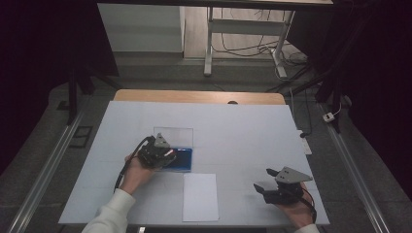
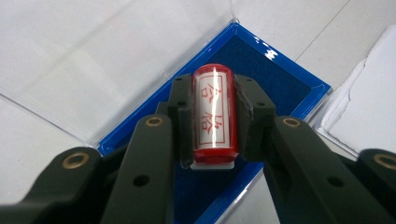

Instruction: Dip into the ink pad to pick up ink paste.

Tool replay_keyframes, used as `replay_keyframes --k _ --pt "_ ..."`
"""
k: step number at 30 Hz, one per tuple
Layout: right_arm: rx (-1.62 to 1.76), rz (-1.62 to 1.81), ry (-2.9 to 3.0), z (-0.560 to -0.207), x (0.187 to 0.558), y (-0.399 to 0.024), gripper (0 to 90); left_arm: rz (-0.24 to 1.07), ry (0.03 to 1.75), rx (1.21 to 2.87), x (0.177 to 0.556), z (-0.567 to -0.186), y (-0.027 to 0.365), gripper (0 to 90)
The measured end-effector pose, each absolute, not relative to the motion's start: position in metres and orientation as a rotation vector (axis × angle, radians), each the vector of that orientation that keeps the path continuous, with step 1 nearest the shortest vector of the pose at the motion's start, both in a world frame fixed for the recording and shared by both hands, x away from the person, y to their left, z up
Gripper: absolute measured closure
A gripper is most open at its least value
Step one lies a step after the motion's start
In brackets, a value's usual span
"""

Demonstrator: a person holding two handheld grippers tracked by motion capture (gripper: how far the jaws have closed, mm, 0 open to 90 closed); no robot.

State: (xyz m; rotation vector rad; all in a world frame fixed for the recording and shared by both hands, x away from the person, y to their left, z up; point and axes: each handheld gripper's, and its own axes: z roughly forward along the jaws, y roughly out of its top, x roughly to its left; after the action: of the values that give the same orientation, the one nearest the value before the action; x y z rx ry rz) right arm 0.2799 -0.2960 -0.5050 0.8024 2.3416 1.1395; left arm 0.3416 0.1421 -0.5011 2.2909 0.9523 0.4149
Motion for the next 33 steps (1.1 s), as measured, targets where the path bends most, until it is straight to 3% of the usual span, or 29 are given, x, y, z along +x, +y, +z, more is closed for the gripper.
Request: replay_keyframes --k 33 --pt "0.809 1.131 2.344 -0.507 0.282 -0.298 25.2 0.344 0.876 2.139 0.329 -0.466 0.154 69.8"
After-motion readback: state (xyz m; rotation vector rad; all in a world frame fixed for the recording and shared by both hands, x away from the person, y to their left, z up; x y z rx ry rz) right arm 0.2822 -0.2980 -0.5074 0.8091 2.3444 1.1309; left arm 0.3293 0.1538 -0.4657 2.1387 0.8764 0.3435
